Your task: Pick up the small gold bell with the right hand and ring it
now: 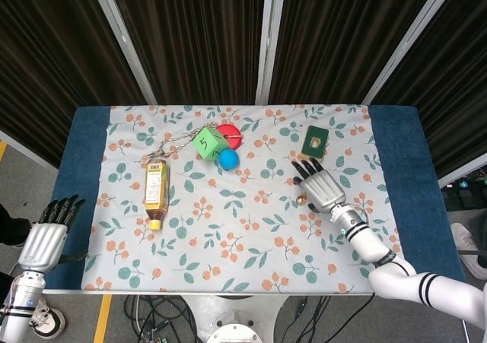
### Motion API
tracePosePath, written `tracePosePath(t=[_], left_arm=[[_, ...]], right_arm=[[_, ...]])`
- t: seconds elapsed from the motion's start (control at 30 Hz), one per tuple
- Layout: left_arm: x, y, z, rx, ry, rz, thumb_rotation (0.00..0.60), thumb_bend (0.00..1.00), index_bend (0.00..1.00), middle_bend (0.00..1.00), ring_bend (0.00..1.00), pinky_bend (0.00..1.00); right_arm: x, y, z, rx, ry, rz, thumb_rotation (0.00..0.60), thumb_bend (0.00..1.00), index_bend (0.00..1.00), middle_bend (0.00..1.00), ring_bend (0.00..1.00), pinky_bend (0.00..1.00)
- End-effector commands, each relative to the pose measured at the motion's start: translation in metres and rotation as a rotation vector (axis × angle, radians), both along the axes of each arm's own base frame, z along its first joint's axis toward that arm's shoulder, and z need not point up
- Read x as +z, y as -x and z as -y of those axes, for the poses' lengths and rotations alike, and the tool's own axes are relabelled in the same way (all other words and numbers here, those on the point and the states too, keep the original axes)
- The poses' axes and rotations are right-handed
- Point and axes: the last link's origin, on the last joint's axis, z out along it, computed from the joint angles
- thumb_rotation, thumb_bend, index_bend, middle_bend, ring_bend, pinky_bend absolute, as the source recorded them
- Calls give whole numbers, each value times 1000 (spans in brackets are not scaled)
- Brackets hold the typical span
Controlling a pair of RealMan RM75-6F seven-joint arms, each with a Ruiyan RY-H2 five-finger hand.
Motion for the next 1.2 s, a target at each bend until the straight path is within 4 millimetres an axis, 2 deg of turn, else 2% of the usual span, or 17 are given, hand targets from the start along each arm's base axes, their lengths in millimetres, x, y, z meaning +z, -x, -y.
tracePosePath(t=[0.03, 0.27, 0.63, 1.2], left_arm=[[0, 1, 0, 3, 2, -1, 600, 0, 0, 0, 0, 7], [0, 1, 0, 3, 11, 0, 600, 0, 0, 0, 0, 7], [1, 0, -2, -6, 15, 2, 600, 0, 0, 0, 0, 7], [-3, 4, 0, 3, 28, 8, 600, 0, 0, 0, 0, 7]], right_arm=[[-2, 0, 0, 2, -1, -2, 600, 135, 330, 0, 0, 0], [-8, -1, 1, 12, 2, -4, 600, 176, 411, 11, 0, 0], [-13, -3, 5, 11, -1, -5, 600, 224, 483, 31, 0, 0], [-18, -1, 5, 5, -4, -9, 600, 278, 538, 48, 0, 0]])
